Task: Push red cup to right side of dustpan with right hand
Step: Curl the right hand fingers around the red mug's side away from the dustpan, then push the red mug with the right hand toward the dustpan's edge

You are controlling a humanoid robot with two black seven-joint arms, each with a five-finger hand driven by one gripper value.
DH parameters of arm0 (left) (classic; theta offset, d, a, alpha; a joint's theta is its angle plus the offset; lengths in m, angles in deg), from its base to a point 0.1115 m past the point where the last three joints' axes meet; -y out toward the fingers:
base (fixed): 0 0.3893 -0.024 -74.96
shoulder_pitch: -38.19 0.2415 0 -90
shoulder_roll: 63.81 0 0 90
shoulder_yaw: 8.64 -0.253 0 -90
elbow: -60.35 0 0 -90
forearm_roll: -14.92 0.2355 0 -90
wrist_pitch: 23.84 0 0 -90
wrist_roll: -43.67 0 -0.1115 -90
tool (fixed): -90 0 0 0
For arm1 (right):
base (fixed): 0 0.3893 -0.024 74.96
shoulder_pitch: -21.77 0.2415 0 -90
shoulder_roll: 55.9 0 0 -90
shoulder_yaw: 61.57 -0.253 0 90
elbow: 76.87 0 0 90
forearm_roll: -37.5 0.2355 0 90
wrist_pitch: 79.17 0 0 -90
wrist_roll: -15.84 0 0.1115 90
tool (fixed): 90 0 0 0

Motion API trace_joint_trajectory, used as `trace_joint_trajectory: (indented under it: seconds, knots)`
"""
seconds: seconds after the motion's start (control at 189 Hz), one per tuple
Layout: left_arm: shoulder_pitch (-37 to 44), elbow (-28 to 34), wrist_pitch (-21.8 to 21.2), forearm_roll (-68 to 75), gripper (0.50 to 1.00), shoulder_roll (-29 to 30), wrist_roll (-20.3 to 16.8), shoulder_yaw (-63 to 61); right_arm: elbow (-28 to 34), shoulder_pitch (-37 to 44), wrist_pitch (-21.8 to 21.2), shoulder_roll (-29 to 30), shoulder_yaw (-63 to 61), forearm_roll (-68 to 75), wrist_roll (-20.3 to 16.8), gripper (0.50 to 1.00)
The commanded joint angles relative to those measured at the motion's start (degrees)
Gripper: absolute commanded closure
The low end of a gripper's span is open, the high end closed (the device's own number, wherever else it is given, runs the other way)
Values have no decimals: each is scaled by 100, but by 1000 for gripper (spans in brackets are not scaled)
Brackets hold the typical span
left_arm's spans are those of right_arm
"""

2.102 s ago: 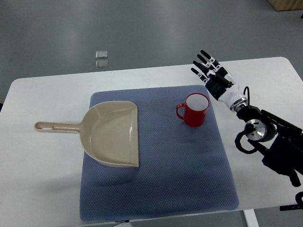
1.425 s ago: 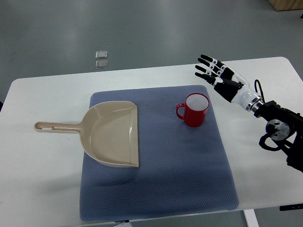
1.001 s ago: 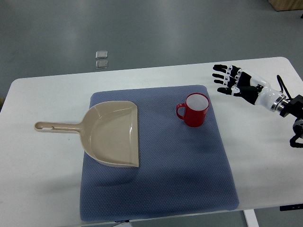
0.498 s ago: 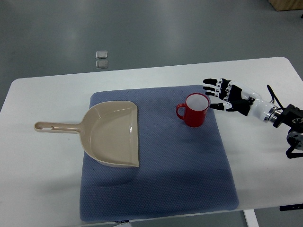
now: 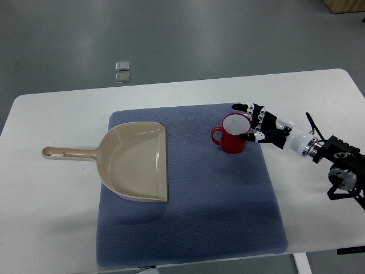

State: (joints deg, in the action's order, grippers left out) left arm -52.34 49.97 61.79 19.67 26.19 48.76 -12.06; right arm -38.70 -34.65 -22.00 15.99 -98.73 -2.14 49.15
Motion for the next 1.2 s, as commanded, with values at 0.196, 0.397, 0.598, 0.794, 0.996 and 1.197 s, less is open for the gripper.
trace_joint_trajectory:
  seconds: [0.196,0.397,0.598,0.794,0.996,1.197]
  knots:
    - [0,1,-3,0,500,0,0,9,-293,9,145,281,7,0,80,566]
    - [0,-8,-3,0,500,0,0,9,-591,26,154,475,-2,0,132,566]
    - [0,1,-3,0,500,0,0,9,-618,44,426,650,7,0,150,566]
    - [0,1,-3,0,500,0,0,9,-662,44,444,791,7,0,150,566]
    - [0,1,-3,0,500,0,0,9,-714,44,611,923,121,-9,159,566]
    - [0,1,-3,0,500,0,0,9,-714,44,716,1046,297,-9,170,566]
